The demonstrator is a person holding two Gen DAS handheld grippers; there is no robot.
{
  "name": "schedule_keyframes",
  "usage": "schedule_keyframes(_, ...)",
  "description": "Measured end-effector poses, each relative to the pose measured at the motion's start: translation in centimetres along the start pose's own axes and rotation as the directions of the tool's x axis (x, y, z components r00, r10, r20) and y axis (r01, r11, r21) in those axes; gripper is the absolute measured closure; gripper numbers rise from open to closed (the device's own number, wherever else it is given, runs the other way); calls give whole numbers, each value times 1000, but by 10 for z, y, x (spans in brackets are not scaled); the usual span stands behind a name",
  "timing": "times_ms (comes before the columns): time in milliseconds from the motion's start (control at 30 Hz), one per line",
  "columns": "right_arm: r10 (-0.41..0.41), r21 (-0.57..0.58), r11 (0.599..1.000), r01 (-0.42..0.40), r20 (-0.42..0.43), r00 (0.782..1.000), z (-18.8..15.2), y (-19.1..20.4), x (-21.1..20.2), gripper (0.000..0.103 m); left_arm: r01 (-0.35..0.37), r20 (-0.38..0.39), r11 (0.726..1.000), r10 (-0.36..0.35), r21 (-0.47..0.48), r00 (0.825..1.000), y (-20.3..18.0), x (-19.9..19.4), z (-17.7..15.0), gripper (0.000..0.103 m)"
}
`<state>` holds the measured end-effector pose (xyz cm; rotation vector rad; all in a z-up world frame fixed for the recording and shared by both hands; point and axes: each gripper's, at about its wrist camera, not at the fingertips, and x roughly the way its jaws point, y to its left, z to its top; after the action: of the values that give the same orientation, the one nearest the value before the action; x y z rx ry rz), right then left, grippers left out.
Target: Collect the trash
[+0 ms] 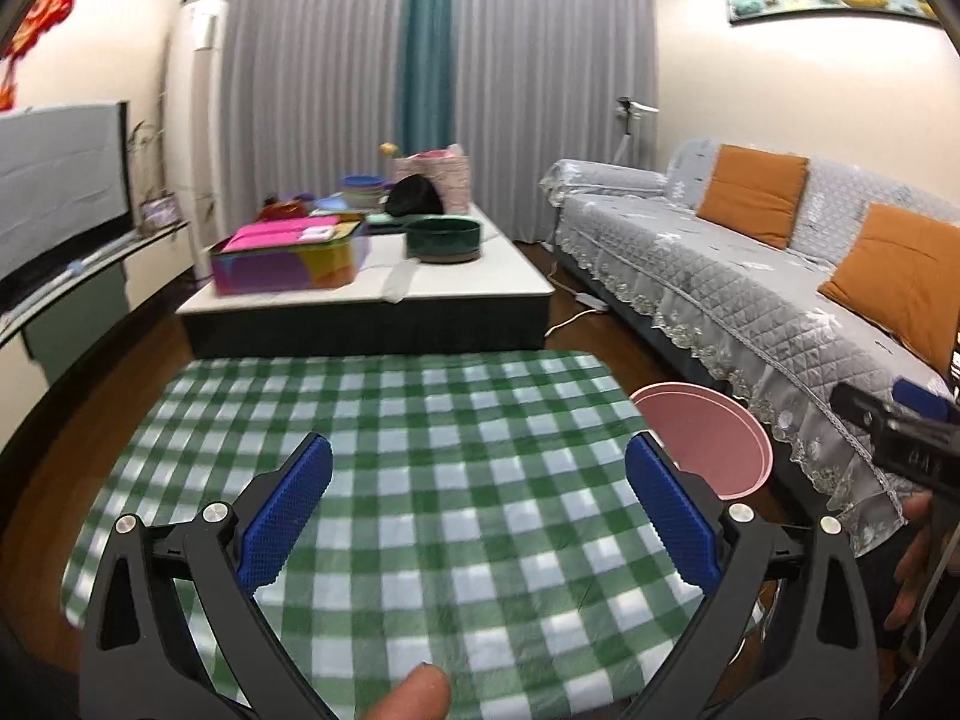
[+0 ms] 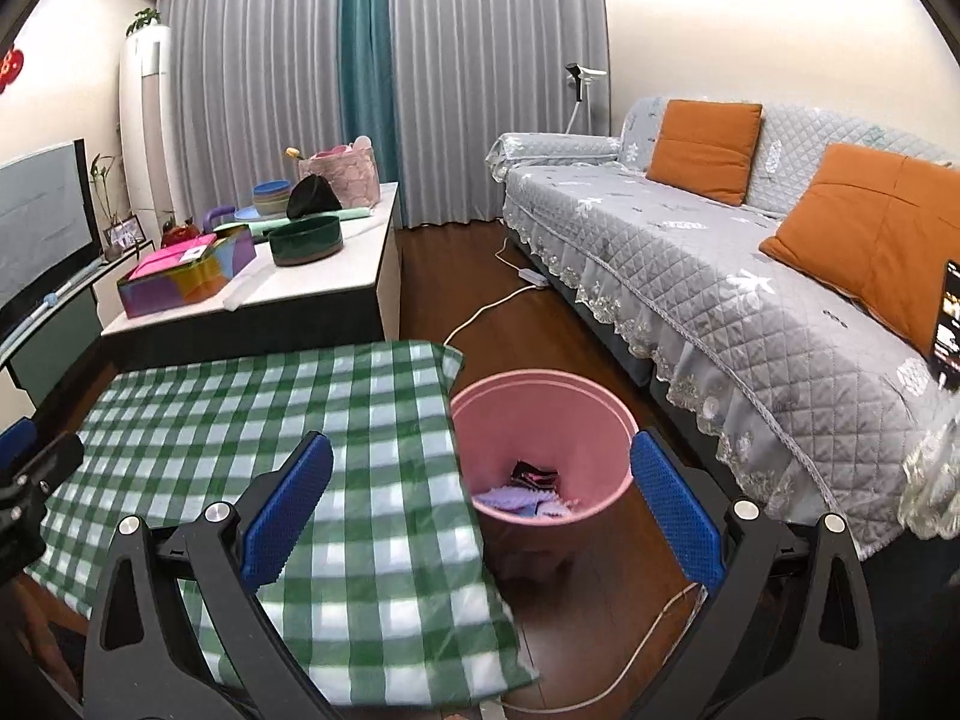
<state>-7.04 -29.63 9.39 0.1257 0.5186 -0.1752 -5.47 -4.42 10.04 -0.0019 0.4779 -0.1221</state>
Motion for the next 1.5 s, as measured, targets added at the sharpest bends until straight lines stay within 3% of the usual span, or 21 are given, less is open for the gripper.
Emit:
schedule_keyframes(300,20,-96,995,-23,-27,999,-34,40,3,5,-62,-36,998,62,26,997,3,-7,-40,8)
schedule_keyframes(500,25,-115,993,-31,-50,998,-41,55,16,5,-94,-67,995,93,-16,993,20,4,-51,8)
schedule_keyframes(1500,11,-108,994,-16,-48,999,-41,58,26,5,-86,-64,996,84,-31,994,17,9,-50,8)
